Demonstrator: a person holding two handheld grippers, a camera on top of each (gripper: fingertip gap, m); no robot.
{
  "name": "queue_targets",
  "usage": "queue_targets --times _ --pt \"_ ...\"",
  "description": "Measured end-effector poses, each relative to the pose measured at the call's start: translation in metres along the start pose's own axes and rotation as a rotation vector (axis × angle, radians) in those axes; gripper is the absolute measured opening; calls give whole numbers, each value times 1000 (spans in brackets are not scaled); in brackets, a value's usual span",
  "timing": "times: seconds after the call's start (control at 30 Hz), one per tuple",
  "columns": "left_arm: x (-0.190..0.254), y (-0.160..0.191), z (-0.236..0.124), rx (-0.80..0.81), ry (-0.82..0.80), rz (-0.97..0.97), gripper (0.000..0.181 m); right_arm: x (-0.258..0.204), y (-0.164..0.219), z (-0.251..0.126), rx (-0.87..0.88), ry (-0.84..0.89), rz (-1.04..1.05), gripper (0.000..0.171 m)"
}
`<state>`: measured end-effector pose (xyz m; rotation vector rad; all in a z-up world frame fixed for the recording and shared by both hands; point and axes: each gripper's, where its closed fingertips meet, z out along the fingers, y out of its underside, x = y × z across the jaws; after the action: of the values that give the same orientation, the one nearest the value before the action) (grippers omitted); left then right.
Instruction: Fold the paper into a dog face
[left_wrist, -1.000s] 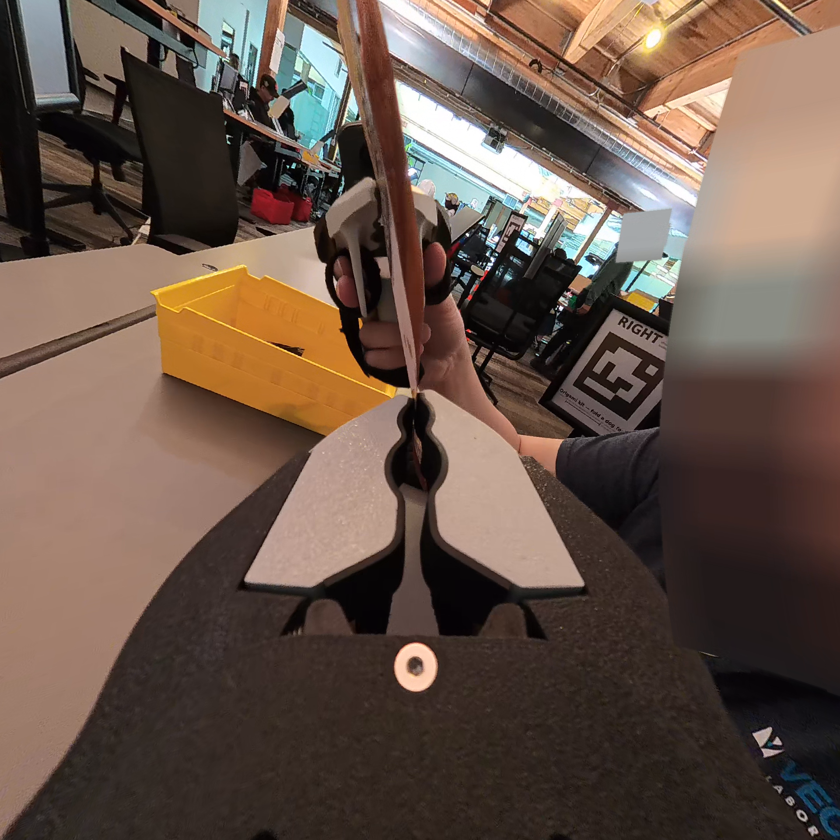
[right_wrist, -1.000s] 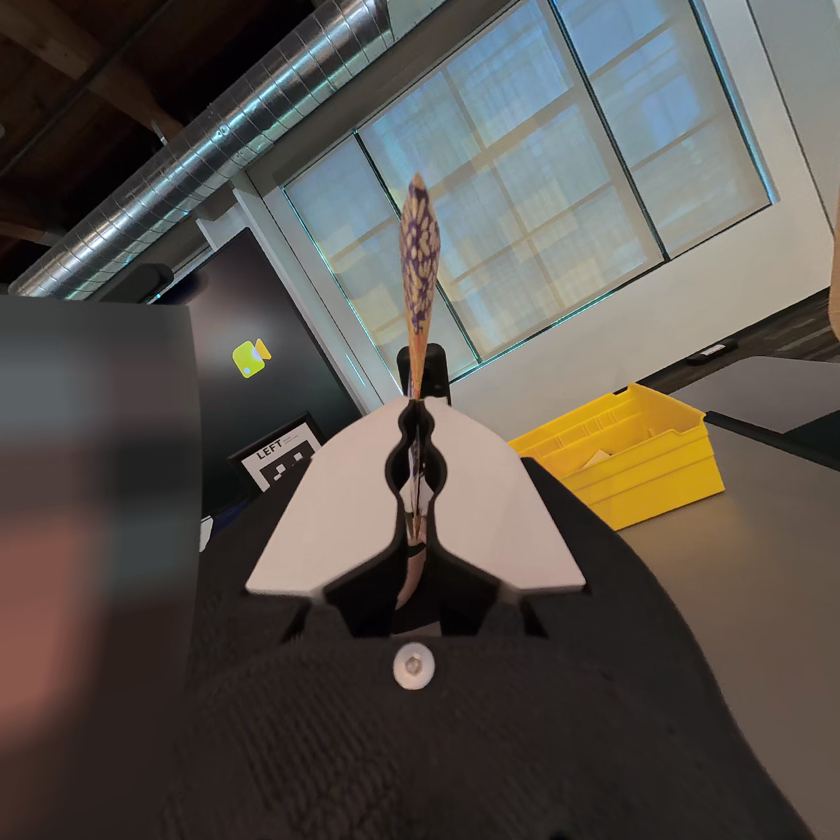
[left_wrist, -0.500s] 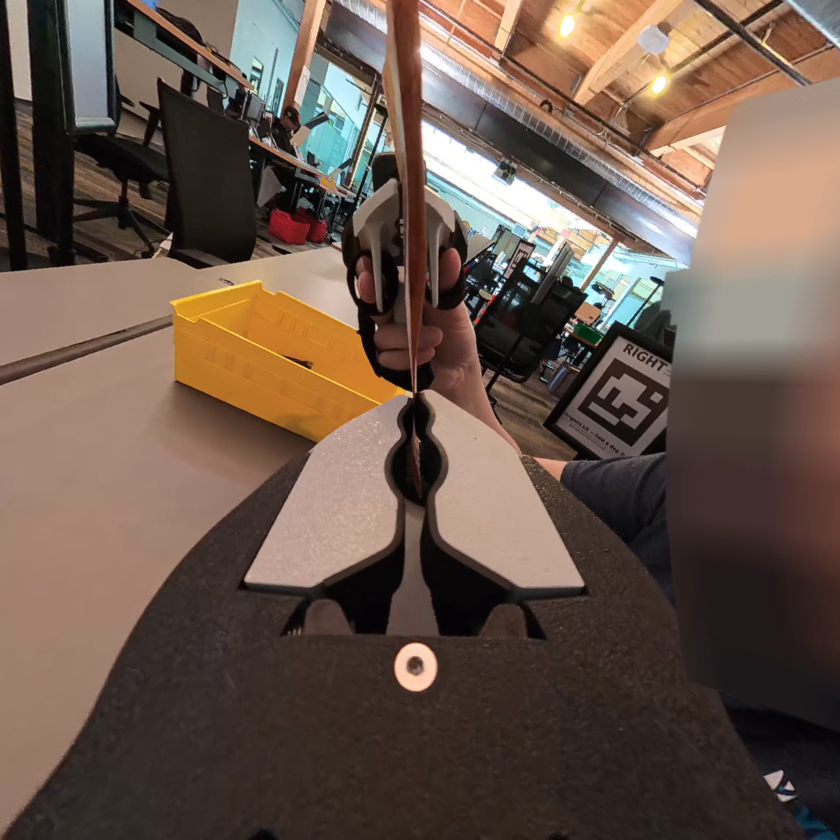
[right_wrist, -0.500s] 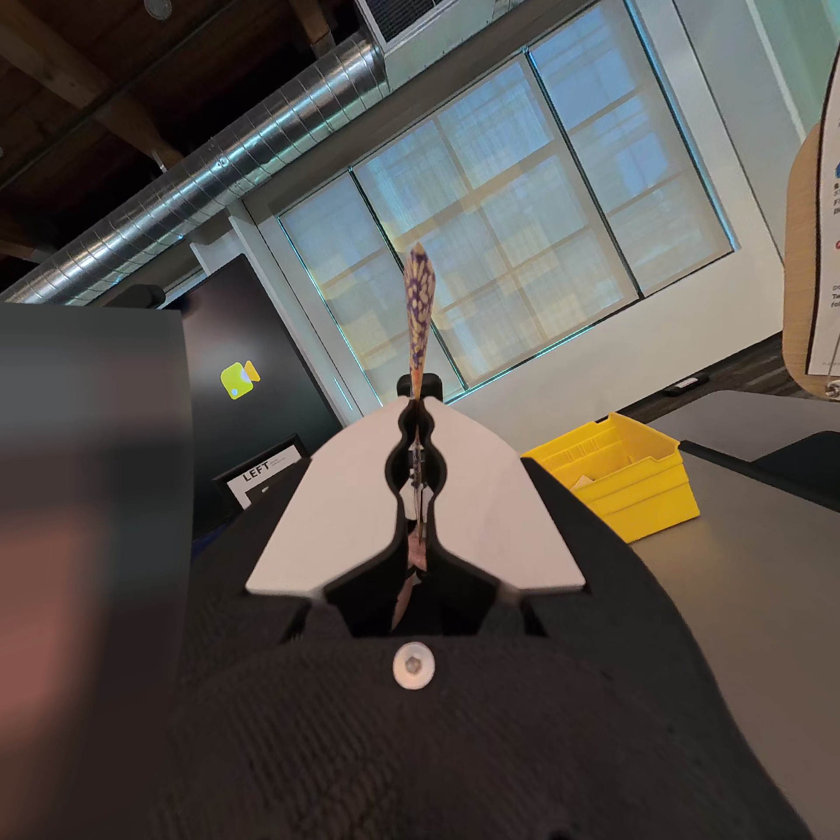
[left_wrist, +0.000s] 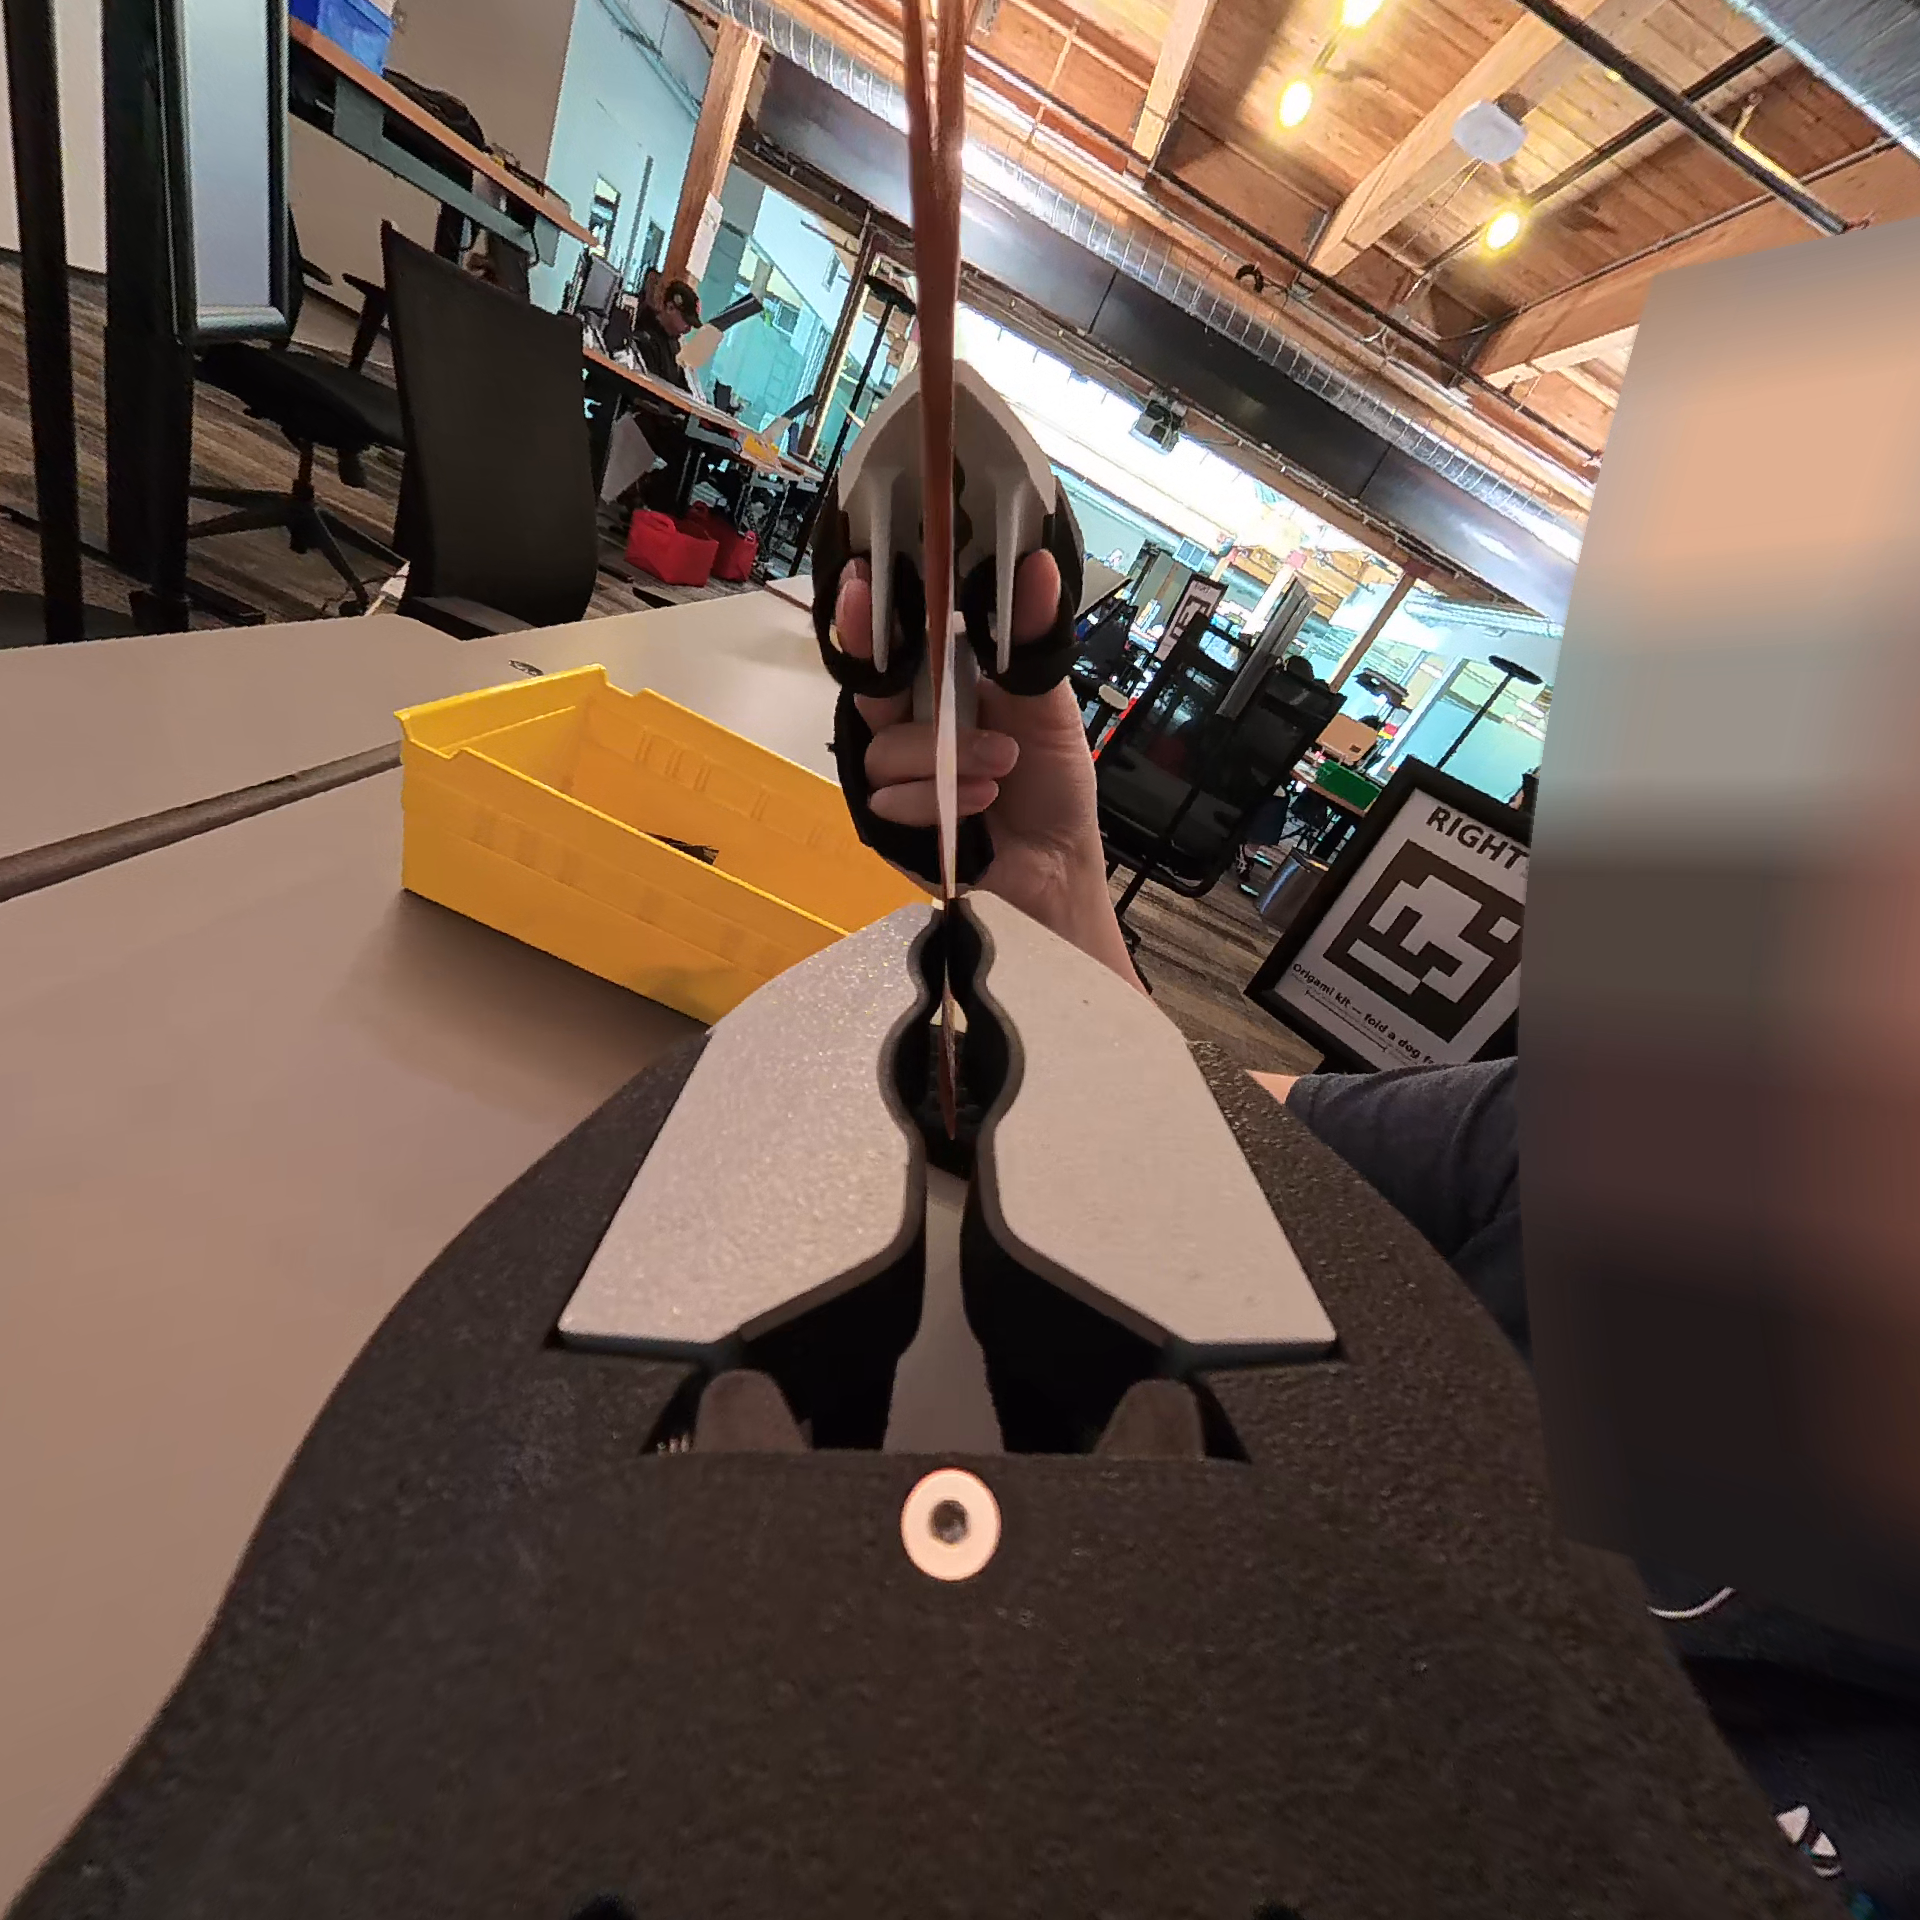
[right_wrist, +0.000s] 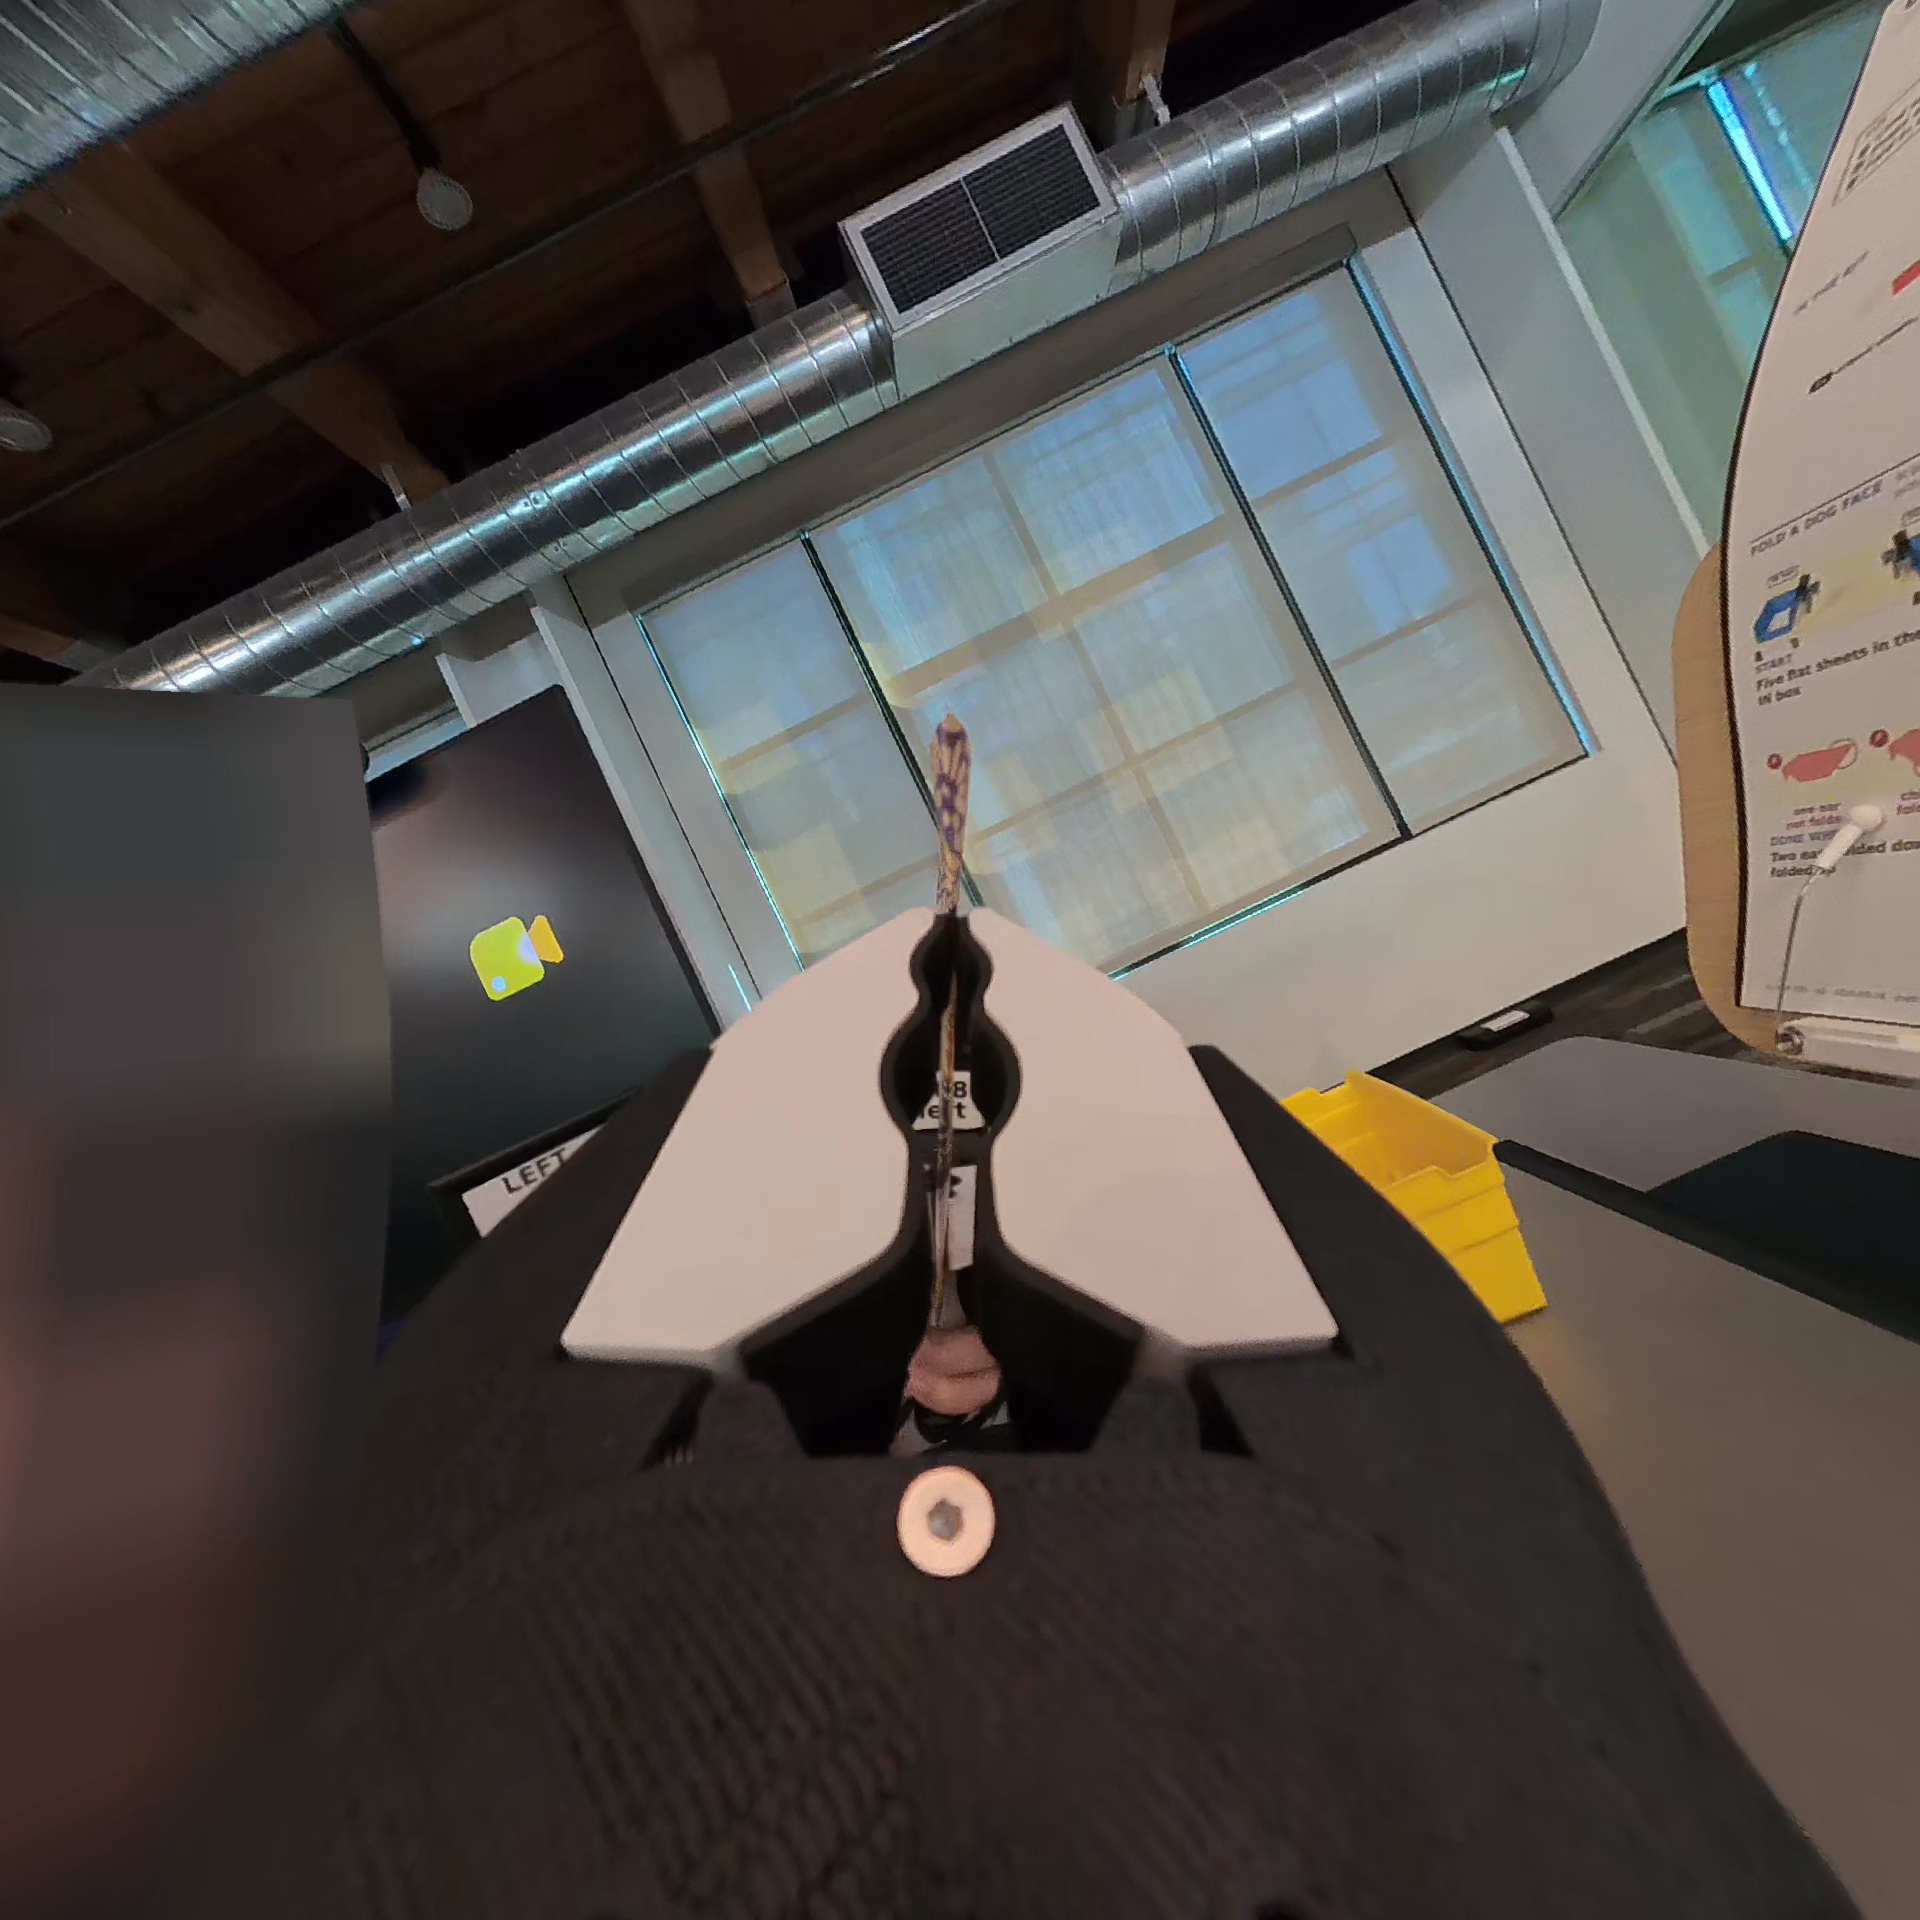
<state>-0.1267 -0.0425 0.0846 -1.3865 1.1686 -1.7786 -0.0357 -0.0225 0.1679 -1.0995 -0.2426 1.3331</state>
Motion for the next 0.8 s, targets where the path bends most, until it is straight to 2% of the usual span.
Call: queue_targets --times 0.8 --pt "6 6 5 -23 11 29 0 -7 -31 -16 171 16 -34 0"
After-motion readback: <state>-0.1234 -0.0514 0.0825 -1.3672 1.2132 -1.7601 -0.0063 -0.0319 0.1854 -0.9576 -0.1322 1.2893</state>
